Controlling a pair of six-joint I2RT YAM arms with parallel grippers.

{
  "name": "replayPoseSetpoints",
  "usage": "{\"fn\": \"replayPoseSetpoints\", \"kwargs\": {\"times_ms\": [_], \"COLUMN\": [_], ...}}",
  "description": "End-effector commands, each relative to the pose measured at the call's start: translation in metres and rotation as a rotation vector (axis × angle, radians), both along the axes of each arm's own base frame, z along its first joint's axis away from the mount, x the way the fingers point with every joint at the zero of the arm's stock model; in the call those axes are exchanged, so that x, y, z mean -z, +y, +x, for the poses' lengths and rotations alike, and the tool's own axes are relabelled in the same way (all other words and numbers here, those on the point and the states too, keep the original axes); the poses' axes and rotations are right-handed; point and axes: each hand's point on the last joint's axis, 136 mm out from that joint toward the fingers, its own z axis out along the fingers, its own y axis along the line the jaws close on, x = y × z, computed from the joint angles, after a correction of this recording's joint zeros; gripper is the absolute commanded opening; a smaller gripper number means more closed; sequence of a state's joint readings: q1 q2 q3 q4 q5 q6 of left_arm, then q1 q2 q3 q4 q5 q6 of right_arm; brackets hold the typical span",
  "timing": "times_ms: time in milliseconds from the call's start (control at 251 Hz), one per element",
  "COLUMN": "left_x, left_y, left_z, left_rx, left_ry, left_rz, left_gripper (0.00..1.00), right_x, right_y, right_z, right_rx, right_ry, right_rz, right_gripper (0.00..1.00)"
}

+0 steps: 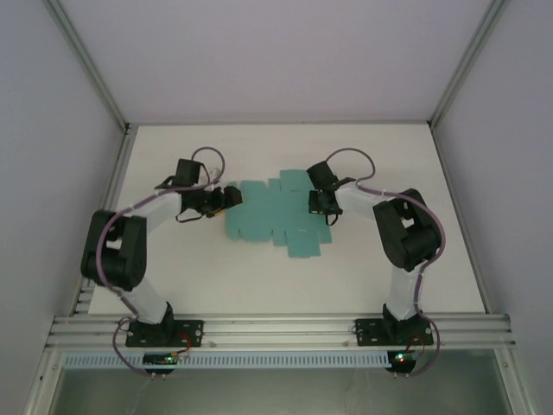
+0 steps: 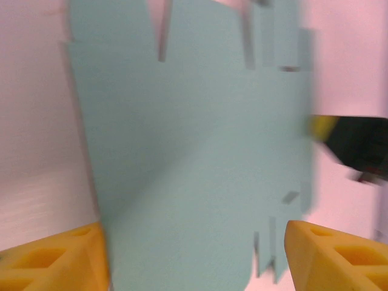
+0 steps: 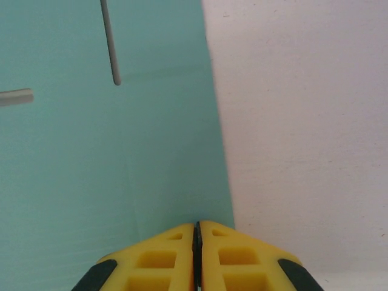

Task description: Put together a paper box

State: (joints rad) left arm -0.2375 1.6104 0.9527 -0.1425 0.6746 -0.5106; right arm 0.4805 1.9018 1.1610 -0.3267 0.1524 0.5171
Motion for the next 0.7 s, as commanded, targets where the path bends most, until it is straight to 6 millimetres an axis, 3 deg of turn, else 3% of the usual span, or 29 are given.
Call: {"fn": "replayPoseSetpoints", "kwargs": {"times_ms": [0,112,223,435,539,623,698], "left_x": [-0.087,-0.092,-0.082,-0.052,-0.048,-0.054,-0.070], "left_y": [-0.044,-0.045,-0.050,-0.034,-0.030,-0.033,-0.038], "left_z": [-0.016,-0.017,-0.017,-0.009,-0.010,-0.011,-0.012], "left_rx": [0.200,0.201,0.214,0.137,0.126,0.137,0.161], "left_ry": [-0.215,-0.250,-0.240,-0.174,-0.191,-0.227,-0.306], "left_rz": [-0.282,-0.261,-0.155,0.055,0.065,0.035,-0.022], "left_gripper": [0.71,0.69,0.66,0.39,0.19,0.00,0.00], "right_x": [0.073,0.075,0.076,0.071,0.051,0.020,-0.013], "right_y": [-0.002,-0.001,0.000,-0.004,-0.009,-0.012,-0.017], "right_z": [-0.081,-0.082,-0.081,-0.079,-0.071,-0.059,-0.049], "right_rx": [-0.049,-0.049,-0.050,-0.042,-0.044,-0.061,-0.076], "right_ry": [0.341,0.336,0.334,0.317,0.267,0.189,0.099], "right_rz": [-0.023,-0.018,-0.009,-0.024,-0.027,0.000,0.033], "right_gripper": [0.11,0.11,0.11,0.13,0.17,0.25,0.40]}}
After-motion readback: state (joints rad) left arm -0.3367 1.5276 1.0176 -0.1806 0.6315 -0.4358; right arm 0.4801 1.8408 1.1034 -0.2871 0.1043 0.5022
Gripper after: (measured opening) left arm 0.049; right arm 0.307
